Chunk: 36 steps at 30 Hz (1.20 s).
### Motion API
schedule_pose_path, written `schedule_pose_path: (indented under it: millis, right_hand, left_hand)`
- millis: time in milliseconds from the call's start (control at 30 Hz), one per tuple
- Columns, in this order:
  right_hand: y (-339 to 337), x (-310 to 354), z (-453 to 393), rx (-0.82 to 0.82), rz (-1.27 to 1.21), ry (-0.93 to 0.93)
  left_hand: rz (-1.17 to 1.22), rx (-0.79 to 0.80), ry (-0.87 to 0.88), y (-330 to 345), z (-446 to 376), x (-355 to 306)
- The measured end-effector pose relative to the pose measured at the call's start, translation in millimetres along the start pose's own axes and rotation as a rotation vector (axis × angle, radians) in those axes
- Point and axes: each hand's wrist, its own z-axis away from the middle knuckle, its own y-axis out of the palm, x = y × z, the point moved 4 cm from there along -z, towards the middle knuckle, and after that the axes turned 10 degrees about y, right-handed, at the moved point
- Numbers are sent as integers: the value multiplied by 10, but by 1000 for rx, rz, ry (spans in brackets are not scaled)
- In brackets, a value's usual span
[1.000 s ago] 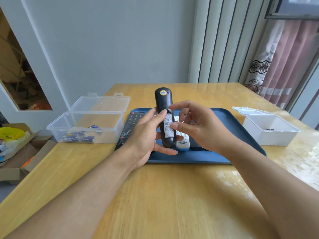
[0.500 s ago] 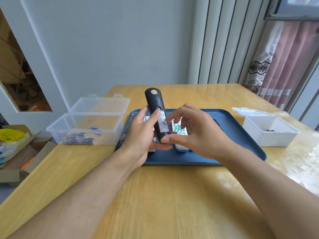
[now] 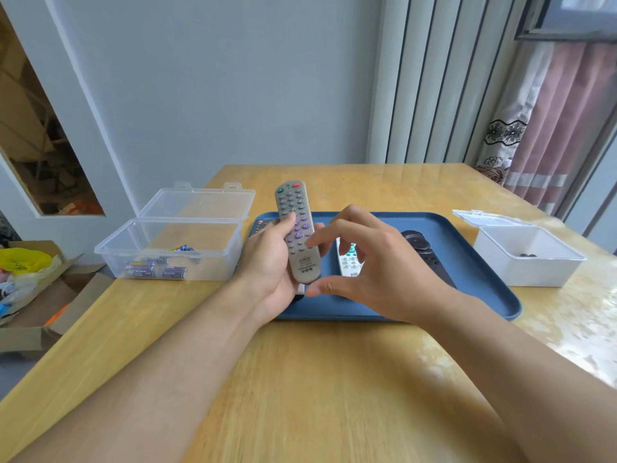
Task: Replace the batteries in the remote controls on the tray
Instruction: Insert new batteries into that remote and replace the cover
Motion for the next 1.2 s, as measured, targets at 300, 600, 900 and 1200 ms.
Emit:
schedule_pose_path:
  millis: [300,600,900,1200]
  right_hand:
    - [-5,23,5,-79,268,-115]
    - [-114,-131,-26,-258,206,65]
    - [106,-162,8,6,427,37]
    - [154,-175,-12,105,486,68]
  left_hand:
    - [107,153,-92,42,-27,9]
    - [-917,-105,630,-208,-176,-121]
    - [-1768,146,497,-273,-232,28]
    - [-1681,137,319,-225,-123,6]
